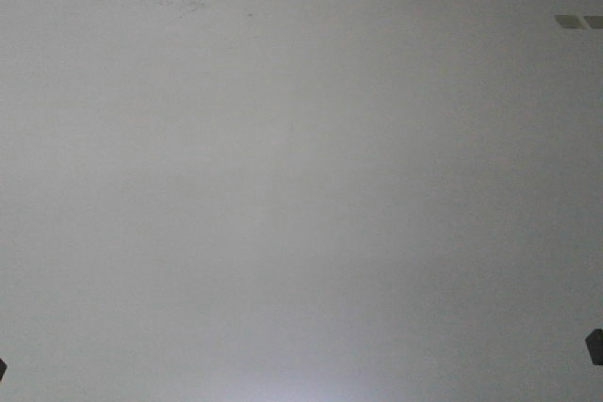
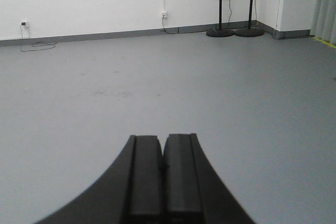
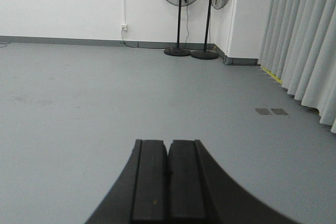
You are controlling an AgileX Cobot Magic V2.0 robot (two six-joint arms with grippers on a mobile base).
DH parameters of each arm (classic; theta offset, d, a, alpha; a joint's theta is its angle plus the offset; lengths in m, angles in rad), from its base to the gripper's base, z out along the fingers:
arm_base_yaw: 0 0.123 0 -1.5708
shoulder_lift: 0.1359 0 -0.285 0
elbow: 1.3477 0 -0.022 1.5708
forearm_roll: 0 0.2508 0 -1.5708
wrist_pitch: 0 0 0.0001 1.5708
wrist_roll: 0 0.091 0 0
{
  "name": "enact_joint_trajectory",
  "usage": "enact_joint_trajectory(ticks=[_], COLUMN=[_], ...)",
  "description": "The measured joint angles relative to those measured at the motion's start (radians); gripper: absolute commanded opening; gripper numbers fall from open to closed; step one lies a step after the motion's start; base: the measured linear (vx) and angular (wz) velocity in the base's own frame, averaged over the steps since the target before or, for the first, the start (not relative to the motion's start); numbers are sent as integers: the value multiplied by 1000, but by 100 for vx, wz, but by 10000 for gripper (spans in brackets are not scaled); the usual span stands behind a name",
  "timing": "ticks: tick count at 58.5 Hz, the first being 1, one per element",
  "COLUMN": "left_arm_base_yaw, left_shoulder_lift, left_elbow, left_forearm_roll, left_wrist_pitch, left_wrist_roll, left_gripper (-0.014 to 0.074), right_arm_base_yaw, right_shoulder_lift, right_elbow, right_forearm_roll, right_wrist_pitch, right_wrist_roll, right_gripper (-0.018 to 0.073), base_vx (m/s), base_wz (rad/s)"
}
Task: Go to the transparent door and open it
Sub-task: 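Drive the base forward across the grey floor toward the door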
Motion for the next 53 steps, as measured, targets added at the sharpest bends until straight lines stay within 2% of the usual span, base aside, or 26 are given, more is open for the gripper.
enact_joint_trajectory(ticks=[25, 53], left_arm_base_yaw=[0, 0], left_shoulder_lift=[0, 0], left_elbow=[0, 0], left_forearm_roll=[0, 0], left_wrist_pitch=[0, 0], left_wrist_roll=[0, 0], left_gripper=[-6, -6], right_arm_base_yaw=[0, 0], right_shoulder_lift=[0, 0], right_elbow=[0, 0], right_forearm_roll=[0, 0], right_wrist_pitch=[0, 0], right_wrist_roll=[0, 0], right_gripper=[-6, -6], base_vx=[23, 35], base_wz=[-5, 2])
